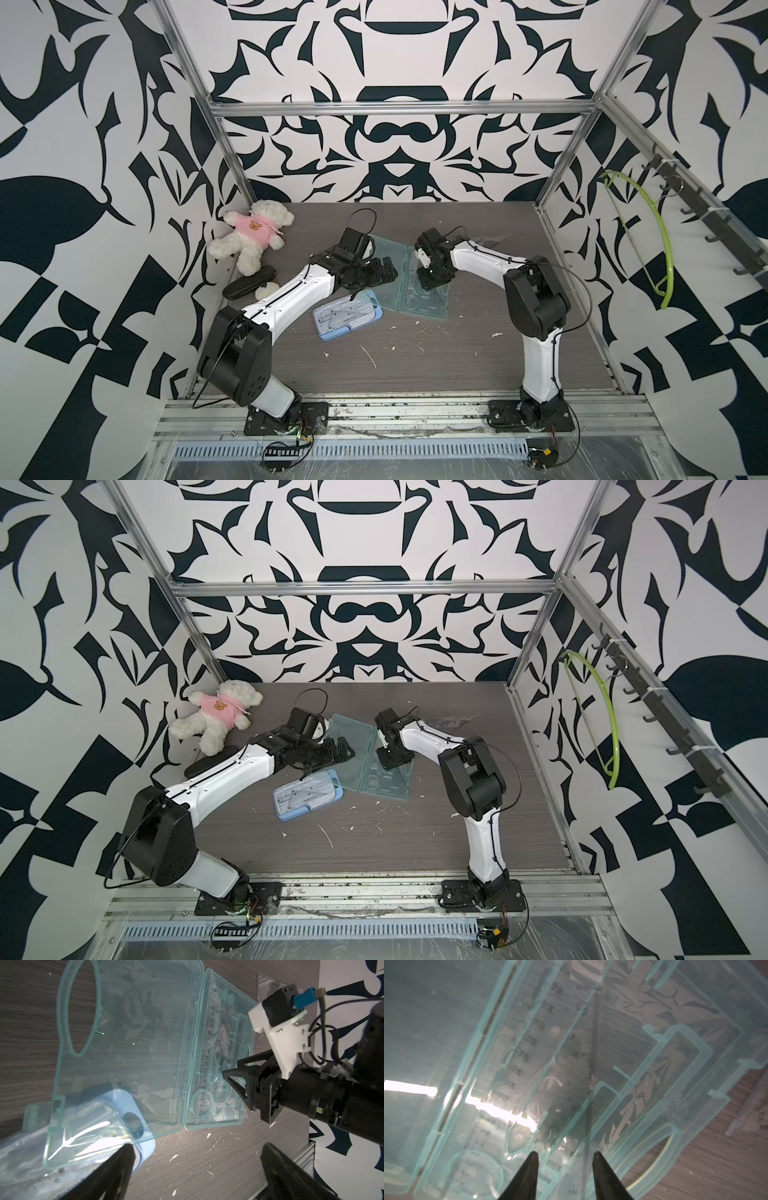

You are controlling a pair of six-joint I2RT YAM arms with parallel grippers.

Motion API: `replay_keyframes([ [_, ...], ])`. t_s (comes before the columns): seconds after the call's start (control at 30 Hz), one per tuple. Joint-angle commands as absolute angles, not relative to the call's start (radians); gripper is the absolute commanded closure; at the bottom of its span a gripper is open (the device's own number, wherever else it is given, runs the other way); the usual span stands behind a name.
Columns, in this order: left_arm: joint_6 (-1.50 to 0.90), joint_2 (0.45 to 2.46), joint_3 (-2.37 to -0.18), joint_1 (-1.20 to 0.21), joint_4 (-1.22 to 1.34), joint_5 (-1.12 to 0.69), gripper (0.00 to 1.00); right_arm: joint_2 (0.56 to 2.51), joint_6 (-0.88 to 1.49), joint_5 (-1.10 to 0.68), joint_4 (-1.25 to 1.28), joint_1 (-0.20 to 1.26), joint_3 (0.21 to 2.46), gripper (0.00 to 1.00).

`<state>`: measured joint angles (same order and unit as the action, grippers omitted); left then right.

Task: Open the ruler set and take out the ruler
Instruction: Take out the ruler from the ruler set box.

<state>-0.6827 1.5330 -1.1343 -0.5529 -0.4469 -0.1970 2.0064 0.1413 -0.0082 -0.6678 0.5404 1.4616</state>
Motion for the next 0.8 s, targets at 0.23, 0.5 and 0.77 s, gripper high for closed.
replay_keyframes([
  [0.23,-0.663,1.554,-1.163,-0.56,-0.458,-0.19,0.01,1.943,0.141,0.026,-0.675,0.547,1.418,0.57],
  [0.5,-0.661,1.557,-1.161,-0.56,-0.457,-0.186,0.01,1.985,0.143,0.035,-0.66,0.547,1.419,0.61],
  [0.77,-0.663,1.558,-1.161,-0.562,-0.459,-0.185,0.01,2.032,0.142,0.044,-0.644,0.547,1.419,0.65],
])
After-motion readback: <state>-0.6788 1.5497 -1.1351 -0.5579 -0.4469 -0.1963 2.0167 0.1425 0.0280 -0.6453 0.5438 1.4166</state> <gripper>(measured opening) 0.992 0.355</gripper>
